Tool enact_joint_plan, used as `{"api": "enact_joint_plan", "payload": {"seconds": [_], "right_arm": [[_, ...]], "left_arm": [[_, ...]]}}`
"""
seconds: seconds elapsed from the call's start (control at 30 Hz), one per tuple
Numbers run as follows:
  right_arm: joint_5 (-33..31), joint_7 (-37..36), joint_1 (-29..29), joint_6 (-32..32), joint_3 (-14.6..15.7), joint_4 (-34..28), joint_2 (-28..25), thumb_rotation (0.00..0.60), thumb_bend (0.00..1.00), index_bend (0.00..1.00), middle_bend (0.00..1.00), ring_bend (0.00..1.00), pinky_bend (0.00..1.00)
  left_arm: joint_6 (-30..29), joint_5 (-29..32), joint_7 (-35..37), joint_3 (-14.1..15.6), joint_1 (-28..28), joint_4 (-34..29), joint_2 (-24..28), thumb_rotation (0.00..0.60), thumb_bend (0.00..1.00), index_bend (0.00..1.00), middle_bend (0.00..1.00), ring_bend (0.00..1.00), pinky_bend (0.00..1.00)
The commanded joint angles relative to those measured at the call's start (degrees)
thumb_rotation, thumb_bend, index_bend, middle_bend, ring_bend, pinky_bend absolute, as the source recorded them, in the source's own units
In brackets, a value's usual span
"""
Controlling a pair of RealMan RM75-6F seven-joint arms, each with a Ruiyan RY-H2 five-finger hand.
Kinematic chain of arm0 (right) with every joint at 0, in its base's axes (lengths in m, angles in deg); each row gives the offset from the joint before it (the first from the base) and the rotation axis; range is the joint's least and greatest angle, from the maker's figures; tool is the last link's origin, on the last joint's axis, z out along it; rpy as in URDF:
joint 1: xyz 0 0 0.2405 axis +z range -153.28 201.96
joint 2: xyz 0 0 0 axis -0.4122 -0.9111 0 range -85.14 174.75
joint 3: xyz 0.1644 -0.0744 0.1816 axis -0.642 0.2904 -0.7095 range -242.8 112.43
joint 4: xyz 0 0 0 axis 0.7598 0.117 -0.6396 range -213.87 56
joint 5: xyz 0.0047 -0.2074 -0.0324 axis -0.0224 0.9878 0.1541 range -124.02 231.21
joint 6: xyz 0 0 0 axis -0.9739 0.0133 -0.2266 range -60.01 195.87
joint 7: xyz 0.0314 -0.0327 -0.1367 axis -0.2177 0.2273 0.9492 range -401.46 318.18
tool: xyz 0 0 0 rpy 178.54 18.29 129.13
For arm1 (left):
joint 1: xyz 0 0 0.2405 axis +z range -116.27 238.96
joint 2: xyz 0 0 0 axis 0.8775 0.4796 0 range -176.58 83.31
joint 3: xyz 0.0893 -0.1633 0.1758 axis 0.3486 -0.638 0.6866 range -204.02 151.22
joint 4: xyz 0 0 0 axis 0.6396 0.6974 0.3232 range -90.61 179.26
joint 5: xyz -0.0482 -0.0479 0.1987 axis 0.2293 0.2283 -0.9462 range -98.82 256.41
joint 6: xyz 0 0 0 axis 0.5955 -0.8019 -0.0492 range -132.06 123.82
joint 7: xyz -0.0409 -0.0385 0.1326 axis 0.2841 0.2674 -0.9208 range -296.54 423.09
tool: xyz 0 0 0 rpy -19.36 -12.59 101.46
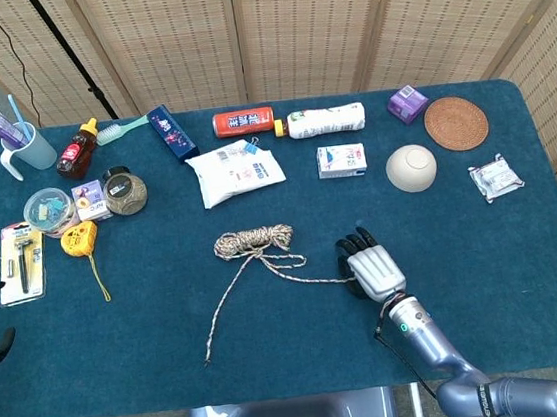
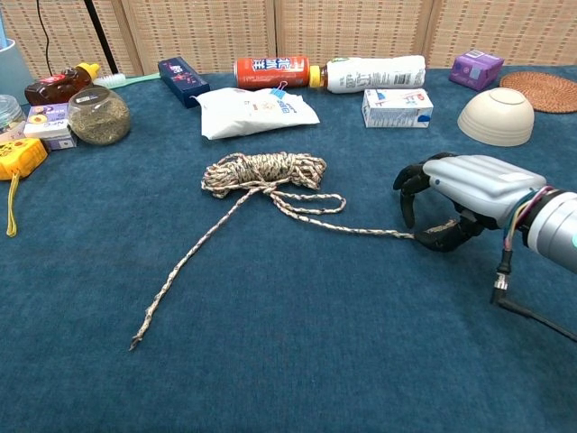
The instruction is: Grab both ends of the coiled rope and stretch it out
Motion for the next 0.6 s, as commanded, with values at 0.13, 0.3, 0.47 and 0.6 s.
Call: {"api": "enact_joint_plan", "payload": {"seconds": [0.13,0.3,0.47,0.6], "right_arm": [[0.59,-0.24,-0.3,-0.27,0.18,-0.07,0.15,0.6,0.44,0.5,0.18,0.12,0.0],[0.6,0.23,-0.49,-0.22,0.3,0.09,0.46,0.6,0.44,0.5,0.18,0.12,0.0],[0.52,0.27,-0.44,0.18,0.17,0.67,0.8,0.6,0.44,0.5,0.18,0.12,0.0],[0.54,0.42,-0.34,0.28,-0.11,1.14,0.95,0.6,0.44,0.5,0.18,0.12,0.0]], "left_arm": [[-0.21,-0.18,-0.33,-0.03,0.03,-0.35,0.16,0.6,0.27,0.27,0.12,0.03,0.0],[-0.48,-0.21,-0.31,0.06,0.25,-0.45,0.33,0.6,0.27,0.27,0.12,0.02,0.0],[-0.7,-0.29,-0.15,0.08,0.39,-0.35,0.39,0.6,0.27,0.27,0.12,0.02,0.0],[-0.8,-0.24,0.01,0.07,0.48,-0.18,0.31,0.6,0.27,0.27,0.13,0.01,0.0]]}}
